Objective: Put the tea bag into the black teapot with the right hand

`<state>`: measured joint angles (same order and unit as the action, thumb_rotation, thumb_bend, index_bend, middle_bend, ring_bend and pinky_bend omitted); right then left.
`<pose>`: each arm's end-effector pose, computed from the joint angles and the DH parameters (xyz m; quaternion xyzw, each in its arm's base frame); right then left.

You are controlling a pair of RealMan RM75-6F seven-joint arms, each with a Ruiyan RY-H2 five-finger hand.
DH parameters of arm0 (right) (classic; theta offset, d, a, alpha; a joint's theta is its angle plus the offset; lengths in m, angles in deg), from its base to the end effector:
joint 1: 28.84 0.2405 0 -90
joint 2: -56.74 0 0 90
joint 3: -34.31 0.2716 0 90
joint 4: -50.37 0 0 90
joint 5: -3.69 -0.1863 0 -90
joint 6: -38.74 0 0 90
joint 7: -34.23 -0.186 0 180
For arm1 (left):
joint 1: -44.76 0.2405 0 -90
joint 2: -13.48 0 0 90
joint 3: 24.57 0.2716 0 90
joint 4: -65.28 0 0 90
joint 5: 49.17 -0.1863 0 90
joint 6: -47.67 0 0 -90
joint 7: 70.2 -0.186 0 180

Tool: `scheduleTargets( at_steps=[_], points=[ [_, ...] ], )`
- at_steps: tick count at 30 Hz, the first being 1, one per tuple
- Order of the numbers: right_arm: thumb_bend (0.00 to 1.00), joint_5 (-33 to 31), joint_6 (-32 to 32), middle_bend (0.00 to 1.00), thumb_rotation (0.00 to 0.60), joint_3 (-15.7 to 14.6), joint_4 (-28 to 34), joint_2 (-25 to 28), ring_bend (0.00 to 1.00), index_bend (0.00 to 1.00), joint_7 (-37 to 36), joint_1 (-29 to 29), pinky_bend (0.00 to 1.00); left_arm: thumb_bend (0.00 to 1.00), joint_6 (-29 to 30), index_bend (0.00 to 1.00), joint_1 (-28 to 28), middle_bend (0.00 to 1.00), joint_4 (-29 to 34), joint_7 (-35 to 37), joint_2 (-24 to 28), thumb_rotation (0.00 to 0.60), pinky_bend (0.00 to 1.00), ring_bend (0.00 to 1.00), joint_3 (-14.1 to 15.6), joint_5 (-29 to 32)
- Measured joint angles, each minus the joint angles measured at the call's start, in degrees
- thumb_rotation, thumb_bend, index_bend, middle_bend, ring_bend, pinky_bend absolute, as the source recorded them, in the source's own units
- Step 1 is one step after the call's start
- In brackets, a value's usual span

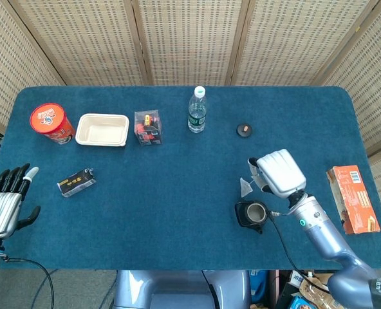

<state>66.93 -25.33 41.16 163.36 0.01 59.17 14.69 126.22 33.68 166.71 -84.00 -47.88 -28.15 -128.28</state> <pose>-0.1203 -0.3642 0.1561 0.7488 -0.2768 0.3692 0.4758 -0.2885 0.2529 0.1778 -0.6345 -0.3718 -0.3335 0.5898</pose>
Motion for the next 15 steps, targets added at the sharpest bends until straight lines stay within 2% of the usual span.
scheduleTargets(
  at_steps=[15],
  points=[
    [0.63,4.26,0.57,0.91,0.600,0.19,1.32,4.09,0.93,0.65,-4.90,-4.06,1.00,0.37,-0.28,0.00,-0.28,0.00,0.34,-0.76,-0.17,0.600,0.00,0.00,-0.07,0.28]
  ],
)
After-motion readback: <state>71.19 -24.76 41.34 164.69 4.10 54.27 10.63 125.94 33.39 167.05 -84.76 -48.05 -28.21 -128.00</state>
